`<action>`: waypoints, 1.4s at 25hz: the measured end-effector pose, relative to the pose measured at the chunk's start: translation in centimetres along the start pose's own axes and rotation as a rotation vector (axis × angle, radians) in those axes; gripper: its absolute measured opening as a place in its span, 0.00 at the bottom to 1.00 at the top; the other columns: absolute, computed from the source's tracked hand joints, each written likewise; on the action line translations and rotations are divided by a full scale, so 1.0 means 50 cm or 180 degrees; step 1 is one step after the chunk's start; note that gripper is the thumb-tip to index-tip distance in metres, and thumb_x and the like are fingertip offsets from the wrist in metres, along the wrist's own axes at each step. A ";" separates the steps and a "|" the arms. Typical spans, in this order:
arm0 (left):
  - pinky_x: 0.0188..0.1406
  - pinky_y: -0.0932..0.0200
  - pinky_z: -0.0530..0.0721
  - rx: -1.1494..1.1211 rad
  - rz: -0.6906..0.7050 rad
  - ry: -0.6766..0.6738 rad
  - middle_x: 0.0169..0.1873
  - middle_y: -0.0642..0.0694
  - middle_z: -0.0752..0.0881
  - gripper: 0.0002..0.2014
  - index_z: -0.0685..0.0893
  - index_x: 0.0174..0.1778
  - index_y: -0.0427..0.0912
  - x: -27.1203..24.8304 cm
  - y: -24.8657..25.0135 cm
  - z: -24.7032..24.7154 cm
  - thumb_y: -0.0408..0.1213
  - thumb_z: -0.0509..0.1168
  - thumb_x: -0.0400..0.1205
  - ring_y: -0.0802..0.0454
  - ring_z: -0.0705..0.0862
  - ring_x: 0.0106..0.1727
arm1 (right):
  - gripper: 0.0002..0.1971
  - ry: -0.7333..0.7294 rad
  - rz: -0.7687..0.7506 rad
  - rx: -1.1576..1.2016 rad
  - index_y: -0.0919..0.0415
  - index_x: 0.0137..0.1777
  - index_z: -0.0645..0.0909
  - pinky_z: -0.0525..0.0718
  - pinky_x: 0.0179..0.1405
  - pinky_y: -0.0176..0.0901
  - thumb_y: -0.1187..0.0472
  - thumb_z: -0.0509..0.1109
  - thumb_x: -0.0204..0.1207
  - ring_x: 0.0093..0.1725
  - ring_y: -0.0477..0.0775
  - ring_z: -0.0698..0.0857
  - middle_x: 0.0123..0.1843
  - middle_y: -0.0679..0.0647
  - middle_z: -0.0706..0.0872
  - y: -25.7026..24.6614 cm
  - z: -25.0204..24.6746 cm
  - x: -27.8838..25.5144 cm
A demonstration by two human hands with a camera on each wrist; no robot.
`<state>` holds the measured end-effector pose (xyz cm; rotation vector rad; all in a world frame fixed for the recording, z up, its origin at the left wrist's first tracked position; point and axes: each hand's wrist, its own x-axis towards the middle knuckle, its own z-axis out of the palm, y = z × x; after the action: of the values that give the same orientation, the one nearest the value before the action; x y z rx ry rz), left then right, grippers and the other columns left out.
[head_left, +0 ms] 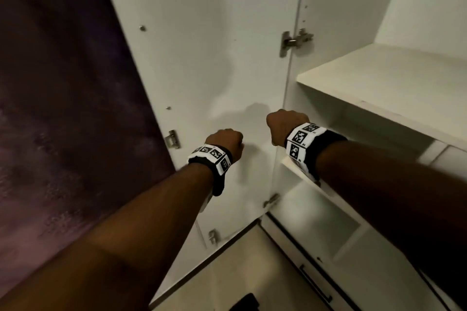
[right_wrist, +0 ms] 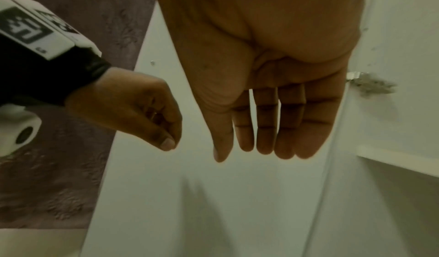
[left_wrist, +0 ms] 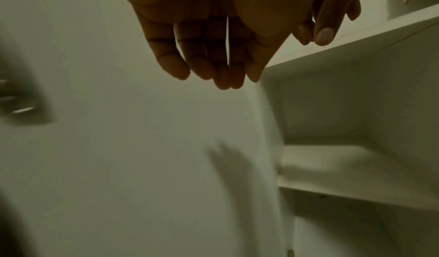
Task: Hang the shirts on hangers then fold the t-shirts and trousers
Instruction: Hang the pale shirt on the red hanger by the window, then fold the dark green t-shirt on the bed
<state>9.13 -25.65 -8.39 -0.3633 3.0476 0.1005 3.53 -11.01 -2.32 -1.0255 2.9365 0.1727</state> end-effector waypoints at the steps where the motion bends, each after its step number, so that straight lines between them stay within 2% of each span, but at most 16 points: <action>1: 0.55 0.49 0.81 0.0025 -0.0175 -0.0069 0.58 0.41 0.83 0.14 0.83 0.58 0.44 -0.038 -0.060 0.017 0.45 0.58 0.84 0.39 0.81 0.60 | 0.08 -0.0039 -0.0134 0.0014 0.62 0.55 0.78 0.73 0.42 0.45 0.66 0.65 0.77 0.55 0.65 0.85 0.56 0.60 0.84 -0.060 0.010 0.004; 6: 0.58 0.49 0.81 -0.0089 -0.1126 -0.0366 0.61 0.41 0.83 0.14 0.83 0.61 0.45 -0.284 -0.297 0.072 0.44 0.60 0.83 0.38 0.81 0.63 | 0.11 -0.0256 -0.0982 0.0139 0.64 0.59 0.79 0.79 0.49 0.49 0.65 0.63 0.78 0.59 0.67 0.84 0.60 0.63 0.83 -0.382 0.087 -0.025; 9: 0.56 0.46 0.82 -0.0119 -0.1686 -0.0284 0.59 0.39 0.84 0.14 0.83 0.60 0.42 -0.459 -0.426 0.108 0.40 0.59 0.82 0.36 0.83 0.61 | 0.13 -0.0360 -0.1654 0.0185 0.62 0.62 0.80 0.81 0.55 0.52 0.61 0.63 0.81 0.62 0.66 0.84 0.63 0.62 0.84 -0.597 0.106 -0.077; 10: 0.55 0.46 0.82 -0.0139 -0.1946 -0.0237 0.58 0.38 0.84 0.13 0.83 0.59 0.41 -0.546 -0.469 0.121 0.39 0.59 0.82 0.36 0.83 0.60 | 0.13 -0.0367 -0.2020 0.0109 0.61 0.63 0.80 0.81 0.56 0.52 0.60 0.64 0.81 0.62 0.66 0.84 0.63 0.62 0.84 -0.697 0.105 -0.099; 12: 0.53 0.46 0.81 -0.0232 -0.1884 -0.0134 0.58 0.38 0.83 0.13 0.82 0.58 0.40 -0.579 -0.462 0.129 0.40 0.58 0.84 0.36 0.83 0.59 | 0.13 -0.0463 -0.2142 0.0033 0.62 0.63 0.80 0.81 0.58 0.53 0.62 0.63 0.81 0.63 0.66 0.84 0.63 0.62 0.84 -0.736 0.126 -0.115; 14: 0.54 0.48 0.80 -0.0419 -0.2474 -0.0235 0.59 0.38 0.82 0.14 0.82 0.60 0.41 -0.711 -0.493 0.153 0.43 0.57 0.85 0.37 0.82 0.61 | 0.13 -0.0612 -0.2811 -0.0102 0.62 0.62 0.80 0.81 0.59 0.53 0.61 0.61 0.82 0.63 0.65 0.84 0.63 0.61 0.85 -0.872 0.153 -0.174; 17: 0.56 0.47 0.79 -0.0651 -0.3586 -0.0166 0.61 0.39 0.83 0.14 0.82 0.60 0.42 -0.930 -0.512 0.201 0.41 0.58 0.83 0.37 0.81 0.62 | 0.13 -0.0810 -0.3762 -0.0399 0.61 0.63 0.81 0.82 0.61 0.54 0.62 0.65 0.79 0.64 0.64 0.83 0.64 0.59 0.84 -1.030 0.181 -0.303; 21: 0.53 0.48 0.78 -0.0696 -0.4805 -0.0349 0.58 0.39 0.83 0.13 0.83 0.58 0.41 -1.222 -0.419 0.278 0.41 0.57 0.84 0.36 0.81 0.60 | 0.14 -0.0679 -0.4709 -0.0874 0.60 0.61 0.81 0.83 0.54 0.53 0.65 0.65 0.77 0.61 0.66 0.85 0.61 0.61 0.86 -1.151 0.224 -0.501; 24: 0.50 0.47 0.81 -0.0761 -0.5735 -0.0347 0.56 0.39 0.84 0.12 0.83 0.56 0.40 -1.440 -0.285 0.330 0.39 0.56 0.84 0.36 0.83 0.57 | 0.12 -0.0555 -0.5564 -0.1253 0.62 0.61 0.80 0.81 0.53 0.52 0.67 0.64 0.78 0.62 0.65 0.84 0.63 0.61 0.84 -1.216 0.240 -0.706; 27: 0.49 0.49 0.81 -0.0945 -0.6577 -0.0371 0.56 0.38 0.85 0.13 0.83 0.55 0.38 -1.615 -0.125 0.370 0.39 0.56 0.84 0.36 0.83 0.57 | 0.12 -0.0378 -0.6238 -0.1466 0.60 0.63 0.78 0.79 0.49 0.51 0.64 0.64 0.81 0.63 0.62 0.82 0.63 0.58 0.83 -1.253 0.257 -0.932; 30: 0.50 0.47 0.83 -0.1159 -0.7098 -0.0327 0.57 0.39 0.83 0.12 0.82 0.54 0.39 -1.755 0.020 0.391 0.40 0.56 0.85 0.37 0.82 0.57 | 0.12 -0.0267 -0.6771 -0.1614 0.60 0.63 0.77 0.80 0.49 0.52 0.64 0.64 0.81 0.61 0.62 0.83 0.62 0.57 0.83 -1.262 0.275 -1.158; 33: 0.46 0.49 0.81 -0.1250 -0.7581 -0.0336 0.56 0.39 0.83 0.14 0.82 0.57 0.39 -1.903 0.186 0.416 0.43 0.54 0.86 0.37 0.82 0.55 | 0.02 -0.0264 -0.7292 -0.1745 0.57 0.50 0.79 0.82 0.45 0.54 0.63 0.66 0.80 0.56 0.63 0.84 0.57 0.57 0.84 -1.238 0.290 -1.411; 35: 0.48 0.47 0.79 -0.1305 -0.7890 -0.0316 0.57 0.38 0.81 0.14 0.81 0.58 0.39 -1.993 0.294 0.427 0.42 0.53 0.87 0.36 0.80 0.56 | 0.00 -0.0197 -0.7639 -0.1689 0.58 0.48 0.79 0.82 0.41 0.52 0.62 0.67 0.79 0.49 0.62 0.84 0.53 0.59 0.84 -1.215 0.301 -1.566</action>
<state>103.59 13.33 -21.05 -2.9376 0.5709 0.4092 102.46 -8.02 -18.26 -3.0532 0.0039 0.6423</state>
